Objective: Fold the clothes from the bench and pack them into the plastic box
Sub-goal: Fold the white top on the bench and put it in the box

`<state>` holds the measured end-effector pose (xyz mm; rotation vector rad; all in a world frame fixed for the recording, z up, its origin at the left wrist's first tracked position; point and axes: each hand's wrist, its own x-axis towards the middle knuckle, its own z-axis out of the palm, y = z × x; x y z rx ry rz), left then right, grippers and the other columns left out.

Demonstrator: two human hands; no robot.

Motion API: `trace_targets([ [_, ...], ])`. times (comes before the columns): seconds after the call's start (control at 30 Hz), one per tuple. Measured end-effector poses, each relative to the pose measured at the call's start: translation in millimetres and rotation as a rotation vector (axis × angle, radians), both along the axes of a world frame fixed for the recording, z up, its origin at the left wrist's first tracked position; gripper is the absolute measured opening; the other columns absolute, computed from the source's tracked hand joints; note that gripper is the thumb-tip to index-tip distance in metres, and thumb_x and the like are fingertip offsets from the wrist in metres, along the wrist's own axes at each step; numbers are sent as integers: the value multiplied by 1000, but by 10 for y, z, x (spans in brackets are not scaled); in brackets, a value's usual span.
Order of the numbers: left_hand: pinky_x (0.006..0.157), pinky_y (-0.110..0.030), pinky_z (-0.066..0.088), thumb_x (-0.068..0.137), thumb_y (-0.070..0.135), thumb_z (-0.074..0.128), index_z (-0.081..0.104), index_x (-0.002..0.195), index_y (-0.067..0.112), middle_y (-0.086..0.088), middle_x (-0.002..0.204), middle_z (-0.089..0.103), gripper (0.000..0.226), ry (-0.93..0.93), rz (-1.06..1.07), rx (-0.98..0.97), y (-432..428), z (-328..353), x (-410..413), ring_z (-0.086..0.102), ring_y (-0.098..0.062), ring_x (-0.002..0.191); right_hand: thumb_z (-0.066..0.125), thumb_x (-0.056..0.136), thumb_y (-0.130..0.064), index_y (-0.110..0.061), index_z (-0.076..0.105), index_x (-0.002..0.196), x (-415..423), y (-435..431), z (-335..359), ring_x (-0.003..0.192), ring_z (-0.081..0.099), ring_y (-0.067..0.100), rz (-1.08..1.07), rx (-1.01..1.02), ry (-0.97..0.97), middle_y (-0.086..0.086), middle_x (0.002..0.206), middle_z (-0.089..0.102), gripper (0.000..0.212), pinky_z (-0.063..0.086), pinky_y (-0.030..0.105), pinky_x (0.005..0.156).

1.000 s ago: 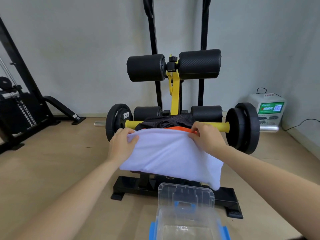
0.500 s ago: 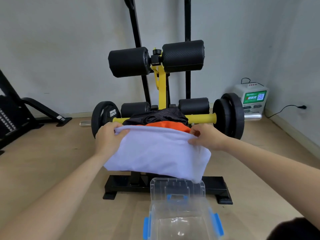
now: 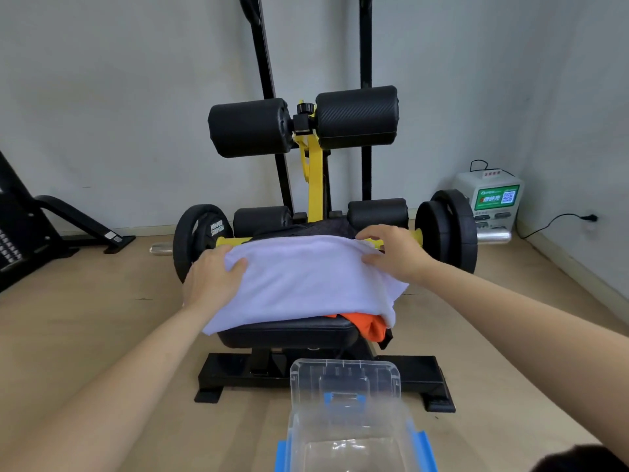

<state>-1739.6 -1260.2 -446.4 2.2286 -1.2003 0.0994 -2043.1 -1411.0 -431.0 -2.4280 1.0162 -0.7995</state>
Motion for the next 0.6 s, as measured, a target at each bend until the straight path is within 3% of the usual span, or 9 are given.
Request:
trace_targets([
  [0.1,100,-46,44,96,38,55,57,137,26,-2,142,56,44,-144,-22,-90,29,50,-241,52,-36,121,70,82,-8,-16,69,112,-245,56,-87,97,59,11,-34,68,-67,-7,106,68,31,46,17,81],
  [0.2,108,-38,34,94,41,55,62,134,26,2,143,55,43,-214,-319,-129,18,52,-643,44,-26,128,71,84,-8,-16,70,102,-449,135,-194,79,59,7,-71,185,-80,-13,90,64,21,45,7,59],
  [0.27,110,-38,31,89,57,45,62,133,32,7,145,52,54,-237,-498,-58,-25,41,-907,42,-21,131,73,84,-13,-20,70,97,-547,158,-255,78,61,13,-107,221,-93,-6,90,66,15,45,9,56],
  [0.37,112,-39,26,84,68,32,54,139,42,15,154,41,64,-313,-663,96,-122,11,-1192,32,-15,141,74,84,-15,-23,65,89,-655,182,-335,76,57,14,-132,233,-78,-1,87,63,14,45,14,62],
  [0.47,114,-39,17,82,72,19,42,145,48,20,161,27,71,-418,-722,222,-261,-40,-1362,19,-14,147,76,83,-18,-16,65,96,-750,195,-439,80,59,17,-161,246,-45,0,88,63,17,51,27,72],
  [0.6,114,-42,13,73,77,11,26,152,49,19,165,14,85,-502,-652,327,-506,-3,-1478,11,-20,151,77,84,-26,-18,62,105,-789,164,-537,74,59,12,-172,355,-94,-1,85,64,27,46,19,62],
])
